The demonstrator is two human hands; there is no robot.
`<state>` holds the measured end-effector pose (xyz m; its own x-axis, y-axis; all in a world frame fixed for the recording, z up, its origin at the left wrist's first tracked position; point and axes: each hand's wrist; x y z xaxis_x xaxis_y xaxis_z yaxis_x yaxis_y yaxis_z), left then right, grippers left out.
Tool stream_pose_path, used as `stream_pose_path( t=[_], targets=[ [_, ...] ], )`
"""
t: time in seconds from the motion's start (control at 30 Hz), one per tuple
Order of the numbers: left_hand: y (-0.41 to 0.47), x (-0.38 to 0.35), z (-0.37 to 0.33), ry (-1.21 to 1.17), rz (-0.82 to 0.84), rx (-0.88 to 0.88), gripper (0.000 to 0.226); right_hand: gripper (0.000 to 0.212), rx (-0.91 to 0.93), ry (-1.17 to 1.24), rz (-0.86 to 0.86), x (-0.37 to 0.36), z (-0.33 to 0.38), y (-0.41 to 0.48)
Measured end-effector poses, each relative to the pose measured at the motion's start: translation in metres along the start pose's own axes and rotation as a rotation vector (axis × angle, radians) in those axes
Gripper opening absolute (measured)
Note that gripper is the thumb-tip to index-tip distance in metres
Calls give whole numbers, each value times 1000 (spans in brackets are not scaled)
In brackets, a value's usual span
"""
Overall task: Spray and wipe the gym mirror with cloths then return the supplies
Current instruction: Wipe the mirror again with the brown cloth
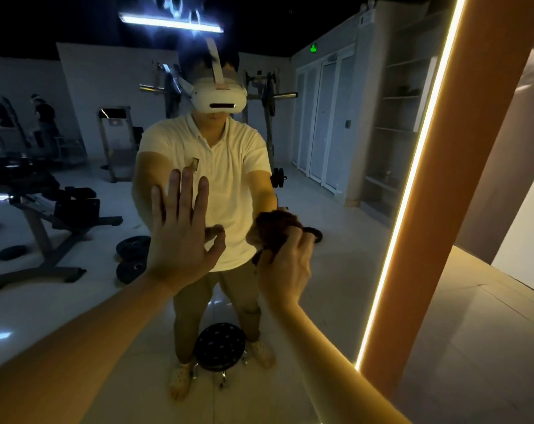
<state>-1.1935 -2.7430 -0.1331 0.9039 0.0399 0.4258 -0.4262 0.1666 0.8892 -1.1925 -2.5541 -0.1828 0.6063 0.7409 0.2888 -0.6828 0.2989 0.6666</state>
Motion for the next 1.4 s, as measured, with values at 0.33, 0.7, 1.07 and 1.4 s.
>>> stream_pose_path(
  t=[0.33, 0.7, 1.07, 1.4],
  targets=[
    [1, 18, 8, -37, 51, -47, 92, 35, 500, -280, 169, 64, -23, 71],
    [59, 85, 74, 52, -65, 18, 81, 50, 380, -22, -150, 21, 99, 99],
    [169, 120, 112, 118, -191, 52, 85, 40, 952, -362, -8, 62, 136, 179],
    [195, 102, 131, 180, -176, 65, 101, 54, 707, -133, -349, 16, 209, 199]
  ],
)
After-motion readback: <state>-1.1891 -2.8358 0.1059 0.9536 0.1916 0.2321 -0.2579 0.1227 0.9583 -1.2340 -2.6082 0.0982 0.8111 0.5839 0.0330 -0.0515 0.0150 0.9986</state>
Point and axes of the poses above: each hand's wrist, its own y-axis towards the middle knuckle, its own x-axis out of the back of the hand, z = x × y, and after that the axes turned 4 degrees about x, right-handed
